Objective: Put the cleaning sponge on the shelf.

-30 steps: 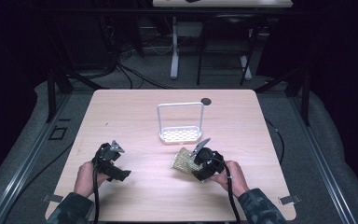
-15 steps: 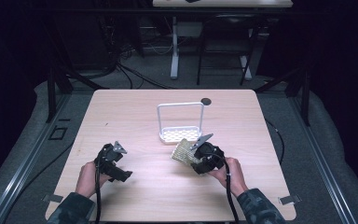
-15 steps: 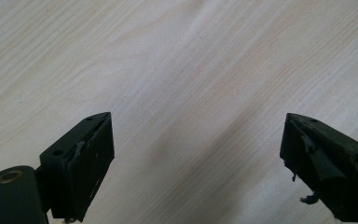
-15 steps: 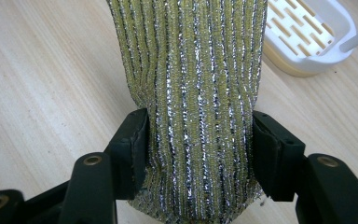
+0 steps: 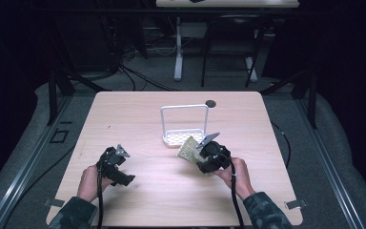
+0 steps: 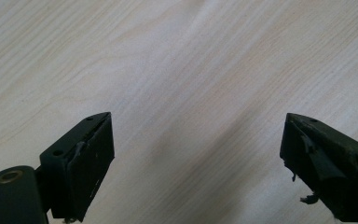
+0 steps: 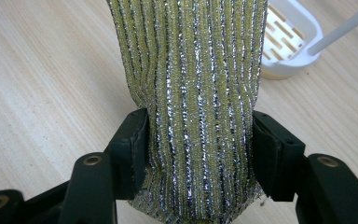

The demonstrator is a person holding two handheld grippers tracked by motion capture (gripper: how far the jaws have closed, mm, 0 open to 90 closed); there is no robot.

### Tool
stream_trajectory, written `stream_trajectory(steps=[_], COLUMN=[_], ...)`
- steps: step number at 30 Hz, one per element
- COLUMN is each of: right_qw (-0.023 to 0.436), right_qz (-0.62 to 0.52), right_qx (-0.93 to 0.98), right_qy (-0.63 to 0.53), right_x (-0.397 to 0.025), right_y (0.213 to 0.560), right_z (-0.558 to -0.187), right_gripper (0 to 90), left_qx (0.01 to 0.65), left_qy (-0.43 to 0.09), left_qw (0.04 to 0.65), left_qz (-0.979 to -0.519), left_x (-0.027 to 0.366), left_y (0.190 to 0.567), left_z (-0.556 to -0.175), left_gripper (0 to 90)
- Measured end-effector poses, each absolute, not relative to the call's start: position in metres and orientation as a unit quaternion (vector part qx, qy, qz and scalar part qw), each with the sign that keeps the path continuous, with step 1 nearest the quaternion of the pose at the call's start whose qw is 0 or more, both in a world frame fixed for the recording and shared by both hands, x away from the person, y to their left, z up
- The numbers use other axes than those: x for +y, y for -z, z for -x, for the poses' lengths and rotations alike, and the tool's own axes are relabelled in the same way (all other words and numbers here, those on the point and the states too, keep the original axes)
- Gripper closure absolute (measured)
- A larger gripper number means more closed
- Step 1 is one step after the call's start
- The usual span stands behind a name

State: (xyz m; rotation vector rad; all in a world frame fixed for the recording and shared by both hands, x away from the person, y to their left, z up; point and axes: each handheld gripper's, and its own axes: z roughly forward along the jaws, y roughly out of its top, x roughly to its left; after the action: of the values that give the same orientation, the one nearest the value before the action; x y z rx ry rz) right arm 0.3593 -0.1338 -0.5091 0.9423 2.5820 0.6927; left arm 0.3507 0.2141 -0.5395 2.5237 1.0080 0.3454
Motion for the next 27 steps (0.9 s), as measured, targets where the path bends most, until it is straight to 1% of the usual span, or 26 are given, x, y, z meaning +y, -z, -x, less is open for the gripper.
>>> stream_trajectory(steps=[12,27], right_qw=[0.165,0.179], right_qz=[-0.349,-0.356], right_qx=[0.891,0.886], right_qy=[-0.239,-0.237], right_x=[-0.138,-0.125], right_y=[0.504,0.504], right_z=[-0.367,-0.386], right_gripper=[42.4,42.1], left_qx=[0.356,0.356], left_qy=[-0.124,-0.121], left_qw=[0.197,0.197], left_qz=[-0.905,-0.905], left_x=[0.213,0.213], left_y=[0.54,0.541], left_z=[-0.351,-0.351], left_gripper=[9.6,9.4])
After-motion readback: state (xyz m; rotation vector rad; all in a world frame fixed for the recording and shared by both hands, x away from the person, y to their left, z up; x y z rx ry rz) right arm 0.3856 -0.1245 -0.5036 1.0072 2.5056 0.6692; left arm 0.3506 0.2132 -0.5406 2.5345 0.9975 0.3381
